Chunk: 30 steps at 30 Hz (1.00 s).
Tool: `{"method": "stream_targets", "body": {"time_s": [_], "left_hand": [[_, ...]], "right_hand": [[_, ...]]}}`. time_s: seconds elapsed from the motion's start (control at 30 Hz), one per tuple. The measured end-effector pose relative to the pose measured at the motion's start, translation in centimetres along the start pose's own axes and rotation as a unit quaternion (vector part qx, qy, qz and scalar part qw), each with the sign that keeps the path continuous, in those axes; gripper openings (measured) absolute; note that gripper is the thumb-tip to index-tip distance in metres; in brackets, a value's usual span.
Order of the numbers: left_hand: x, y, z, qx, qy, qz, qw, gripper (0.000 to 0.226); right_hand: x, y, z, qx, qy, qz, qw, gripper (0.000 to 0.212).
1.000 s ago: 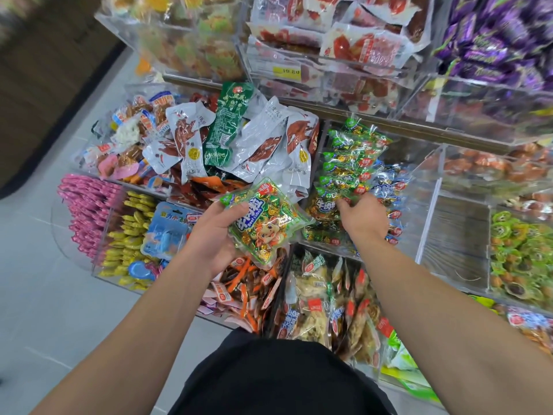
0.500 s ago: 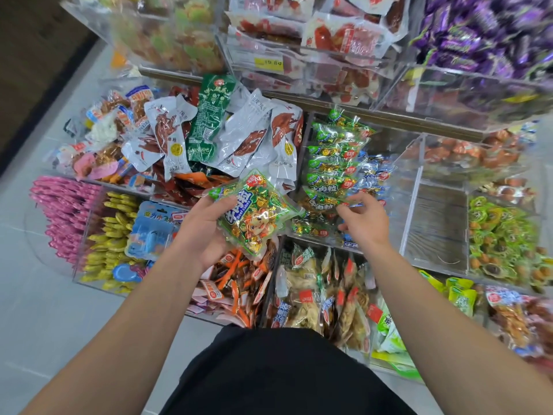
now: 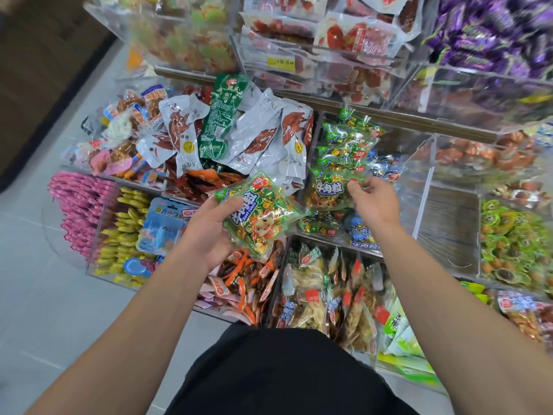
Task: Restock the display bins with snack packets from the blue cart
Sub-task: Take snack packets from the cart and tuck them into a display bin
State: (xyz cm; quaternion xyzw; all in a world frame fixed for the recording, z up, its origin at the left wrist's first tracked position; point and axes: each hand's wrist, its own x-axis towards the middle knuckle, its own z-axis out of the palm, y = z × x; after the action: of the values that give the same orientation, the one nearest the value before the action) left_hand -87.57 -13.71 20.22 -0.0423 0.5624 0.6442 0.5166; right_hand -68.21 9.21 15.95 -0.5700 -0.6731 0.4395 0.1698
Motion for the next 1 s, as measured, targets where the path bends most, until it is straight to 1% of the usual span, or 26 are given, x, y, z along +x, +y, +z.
{"method": "stream_targets", "body": {"time_s": [0.1,0.17,0.2,0.3,0.37,0.5,0.57,0.67,0.7,0.77,0.8,0.83,0.87,0.93,0.97,1.0], "left_hand": [[-0.1,-0.1,0.2,0.001,0.005,0.001,1.0,0.024],[-0.2,0.0,0.5,0.002,0.003,0.005,1.0,0.028],[-0.2,0.0,0.5,0.002,0.001,0.006,1.0,0.03],[-0.1,0.1,0.6,0.0,0.005,0.005,1.0,0.026],[0.0,0.0,0.5,-0.005,0.008,0.003,1.0,0.026],[0.2,-0.1,0.7,-0.012,-0.002,0.004,1.0,0.031],[0.1,0.0,0.8,-0.012,0.002,0.006,1.0,0.026],[-0.1,0.1,1.1,-0.013,0.006,0.007,1.0,0.014],[-0.2,0.1,1.2,-0.01,0.005,0.009,1.0,0.01],[-0.5,0.0,1.4,0.005,0.0,0.016,1.0,0.009],[-0.7,0.0,1.6,0.018,-0.007,0.018,1.0,0.011],[-0.9,0.0,1.9,0.036,-0.015,0.022,0.999,0.017],[-1.1,0.0,2.1,0.055,-0.018,0.029,0.998,0.027],[-1.6,0.0,3.1,0.091,-0.015,0.046,0.995,0.058],[-1.9,0.0,3.8,0.111,-0.015,0.059,0.992,0.076],[-2.0,-0.1,4.3,0.132,-0.024,0.073,0.988,0.084]], "right_hand": [[-0.1,0.8,0.4,-0.067,-0.022,0.044,0.997,0.026],[-0.3,1.2,0.9,-0.1,-0.037,0.069,0.992,0.035],[-0.4,1.4,1.2,-0.095,-0.034,0.076,0.992,0.036],[-0.5,1.4,1.6,-0.032,-0.001,0.078,0.996,0.024],[-0.7,1.4,1.6,0.001,0.01,0.08,0.997,0.025],[-0.8,2.2,1.2,0.022,-0.021,0.112,0.993,0.031],[-1.0,2.5,0.9,0.034,-0.023,0.12,0.992,0.034],[-1.7,2.1,0.0,0.057,-0.015,0.131,0.99,0.044],[-2.2,1.8,-0.3,0.065,-0.005,0.128,0.99,0.043],[-3.4,0.9,-1.2,0.08,0.016,0.102,0.991,0.033],[-4.1,0.2,-1.5,0.094,0.005,0.082,0.992,0.026],[-4.9,-0.6,-1.8,0.112,-0.028,0.057,0.992,0.02],[-5.6,-1.6,-2.2,0.123,-0.081,0.029,0.989,0.017],[-6.9,-3.5,-2.6,0.092,-0.195,-0.033,0.976,0.026],[-7.3,-4.3,-2.7,0.057,-0.236,-0.061,0.968,0.034],[-7.6,-4.9,-2.6,0.02,-0.262,-0.083,0.961,0.043]]}}
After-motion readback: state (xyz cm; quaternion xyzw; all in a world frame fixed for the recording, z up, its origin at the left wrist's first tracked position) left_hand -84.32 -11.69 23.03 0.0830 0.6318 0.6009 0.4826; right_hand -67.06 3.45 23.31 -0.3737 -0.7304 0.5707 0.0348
